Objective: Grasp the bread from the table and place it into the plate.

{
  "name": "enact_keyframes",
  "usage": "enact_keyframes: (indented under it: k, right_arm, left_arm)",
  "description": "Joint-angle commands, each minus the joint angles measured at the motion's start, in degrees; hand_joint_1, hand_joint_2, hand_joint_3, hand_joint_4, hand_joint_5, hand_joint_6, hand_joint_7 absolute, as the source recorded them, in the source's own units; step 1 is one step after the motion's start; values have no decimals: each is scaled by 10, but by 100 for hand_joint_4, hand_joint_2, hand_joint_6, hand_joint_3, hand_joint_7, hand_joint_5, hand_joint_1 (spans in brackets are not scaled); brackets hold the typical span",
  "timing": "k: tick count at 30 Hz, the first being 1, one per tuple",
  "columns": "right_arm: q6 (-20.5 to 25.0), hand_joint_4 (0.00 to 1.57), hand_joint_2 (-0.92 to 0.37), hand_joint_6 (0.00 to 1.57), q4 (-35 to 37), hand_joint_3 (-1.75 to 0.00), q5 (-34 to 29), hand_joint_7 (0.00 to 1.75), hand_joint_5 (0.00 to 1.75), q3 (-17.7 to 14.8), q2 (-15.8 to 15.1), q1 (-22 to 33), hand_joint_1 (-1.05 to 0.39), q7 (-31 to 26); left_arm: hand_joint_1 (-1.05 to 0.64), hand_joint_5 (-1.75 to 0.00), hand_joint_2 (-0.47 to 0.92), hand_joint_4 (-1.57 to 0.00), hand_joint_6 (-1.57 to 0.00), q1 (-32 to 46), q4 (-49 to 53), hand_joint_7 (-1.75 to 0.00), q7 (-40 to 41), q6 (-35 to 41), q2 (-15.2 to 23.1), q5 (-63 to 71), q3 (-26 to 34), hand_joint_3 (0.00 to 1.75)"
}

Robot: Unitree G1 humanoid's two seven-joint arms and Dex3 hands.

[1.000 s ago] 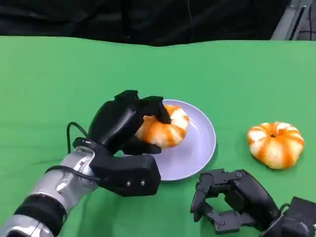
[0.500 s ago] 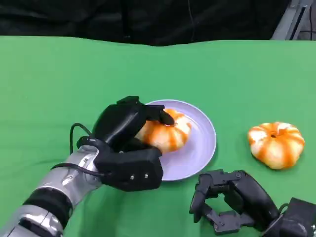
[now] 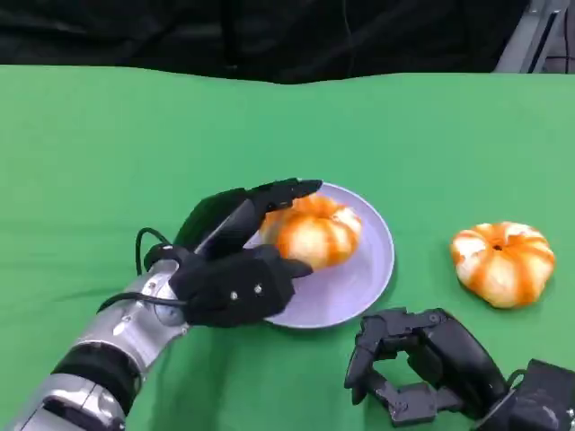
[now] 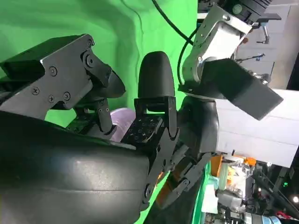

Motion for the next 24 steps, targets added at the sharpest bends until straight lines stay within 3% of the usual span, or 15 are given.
enact_keyframes:
  k: [1,4,9,24]
  right_arm:
    - [4,95,-54,93,-7,-113,1,106,134,0,-6,7,10,-2]
    - [1,95,-54,92,-6,-113,0,106,134,1,-6,6,10,-3]
    - [5,96,-53,92,-11,-114,-1,106,134,2,-7,8,10,-4]
    - [16,95,-53,92,-20,-115,1,106,135,3,-6,12,12,-3]
  left_arm:
    - [-83,0,92,-34,-15,7,-8,0,-54,-12,3,-40,20,55]
    - [-96,0,92,-21,-9,7,-10,0,-113,-21,6,-74,36,65]
    - [-99,0,92,-16,-9,7,-20,0,-129,-23,15,-66,33,67]
    - [-103,0,92,-14,-8,12,-29,0,-131,-14,19,-61,33,67]
